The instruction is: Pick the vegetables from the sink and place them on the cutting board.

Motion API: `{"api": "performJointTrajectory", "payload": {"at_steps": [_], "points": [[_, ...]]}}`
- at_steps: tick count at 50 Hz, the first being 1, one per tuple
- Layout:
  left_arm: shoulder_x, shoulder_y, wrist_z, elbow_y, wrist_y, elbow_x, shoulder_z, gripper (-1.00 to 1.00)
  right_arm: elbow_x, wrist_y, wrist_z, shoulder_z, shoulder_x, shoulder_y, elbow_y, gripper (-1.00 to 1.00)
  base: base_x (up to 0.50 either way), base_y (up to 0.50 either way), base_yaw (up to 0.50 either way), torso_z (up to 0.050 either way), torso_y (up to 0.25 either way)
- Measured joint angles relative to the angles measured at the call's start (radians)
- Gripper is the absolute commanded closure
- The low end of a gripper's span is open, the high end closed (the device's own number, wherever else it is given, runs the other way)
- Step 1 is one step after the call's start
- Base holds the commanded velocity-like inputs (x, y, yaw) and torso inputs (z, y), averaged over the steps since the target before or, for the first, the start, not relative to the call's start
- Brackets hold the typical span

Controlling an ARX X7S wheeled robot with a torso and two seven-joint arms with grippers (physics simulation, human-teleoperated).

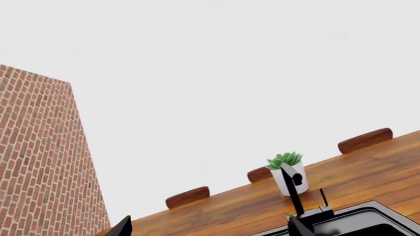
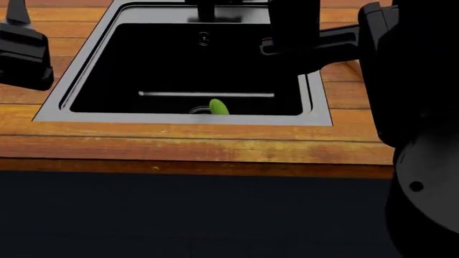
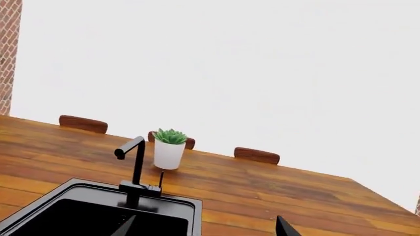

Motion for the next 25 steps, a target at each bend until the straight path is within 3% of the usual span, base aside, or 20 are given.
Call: {"api": "performJointTrajectory", "payload": {"at_steps": [5, 25], "points": [[-0.004, -0.004, 0.0, 0.003, -0.007, 0.003, 0.006, -1.0, 0.026, -0.008, 0.022, -0.026, 0.028, 0.012, -0.002, -1.0, 0.04, 0.0, 0.0, 0.0, 0.0], [-0.017, -0.052, 0.0, -0.006, -0.008, 0.017, 0.008, -1.0, 0.061, -0.05, 0.044, -0.075, 0.11, 0.014, -0.021, -1.0, 0.5, 0.0, 0.0, 0.0, 0.0]]}}
